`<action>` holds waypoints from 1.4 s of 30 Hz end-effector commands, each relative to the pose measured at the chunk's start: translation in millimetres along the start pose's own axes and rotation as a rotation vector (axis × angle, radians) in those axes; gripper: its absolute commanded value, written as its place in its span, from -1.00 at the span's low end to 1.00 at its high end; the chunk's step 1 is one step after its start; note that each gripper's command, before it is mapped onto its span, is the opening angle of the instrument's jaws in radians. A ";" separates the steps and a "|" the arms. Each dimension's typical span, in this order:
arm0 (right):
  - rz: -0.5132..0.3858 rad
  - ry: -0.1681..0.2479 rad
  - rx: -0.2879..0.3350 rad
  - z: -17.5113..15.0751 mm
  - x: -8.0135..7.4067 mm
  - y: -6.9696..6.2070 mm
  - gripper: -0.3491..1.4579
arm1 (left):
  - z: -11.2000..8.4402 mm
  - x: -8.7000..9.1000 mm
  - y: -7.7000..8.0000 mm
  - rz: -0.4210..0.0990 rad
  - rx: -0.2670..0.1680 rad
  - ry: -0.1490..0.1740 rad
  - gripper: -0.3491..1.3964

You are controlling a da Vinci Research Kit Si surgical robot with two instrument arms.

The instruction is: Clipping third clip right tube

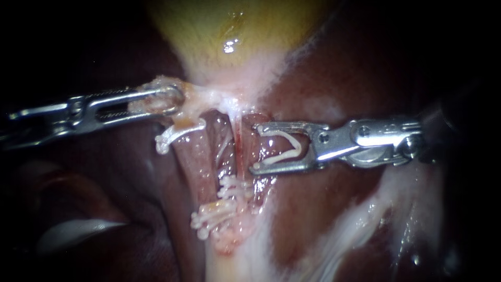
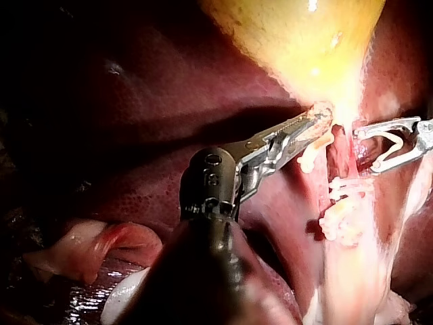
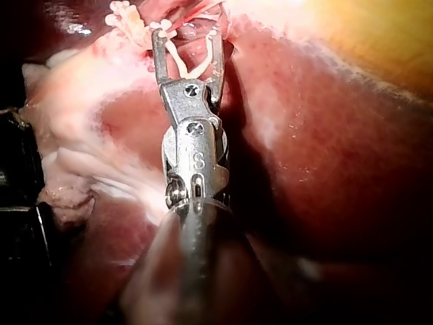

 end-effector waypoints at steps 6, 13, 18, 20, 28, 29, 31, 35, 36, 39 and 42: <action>0.051 0.009 0.001 0.9 0.0 0.0 -0.06 | 0.0 0.0 0.0 0.000 0.000 0.000 -1.00; 0.121 0.015 -0.006 2.5 -0.2 0.2 -0.06 | 0.0 0.0 0.0 0.000 0.000 0.000 -1.00; 0.159 0.016 -0.012 3.1 -0.7 0.6 -0.07 | 0.0 0.0 -0.1 0.000 -0.001 0.000 -1.00; 0.176 0.016 -0.014 3.5 -0.9 0.7 -0.07 | 0.1 0.0 -0.1 0.000 -0.001 0.000 -1.00; 0.223 0.029 -0.005 5.2 -1.6 0.7 -0.07 | 0.1 0.0 -0.1 0.000 -0.001 0.000 -1.00; 0.234 0.035 -0.002 5.4 -1.6 0.7 -0.07 | 0.1 0.0 -0.1 0.000 -0.001 0.000 -1.00; 0.249 0.058 0.005 5.8 -1.6 0.8 -0.07 | 0.1 0.0 -0.1 0.000 -0.001 0.000 -1.00; 0.274 0.084 0.020 6.3 -1.5 0.9 -0.07 | 0.1 0.0 -0.1 0.000 -0.001 -0.001 -1.00; 0.284 0.096 0.025 6.3 -1.5 0.9 -0.07 | 0.1 0.0 -0.1 0.000 -0.001 -0.001 -1.00; 0.314 0.137 0.046 6.5 -1.4 0.9 -0.07 | 0.1 0.0 -0.1 0.000 -0.001 -0.001 -1.00; 0.347 0.165 0.079 6.6 -1.3 0.7 -0.07 | 0.1 0.0 -0.1 0.000 -0.002 -0.001 -1.00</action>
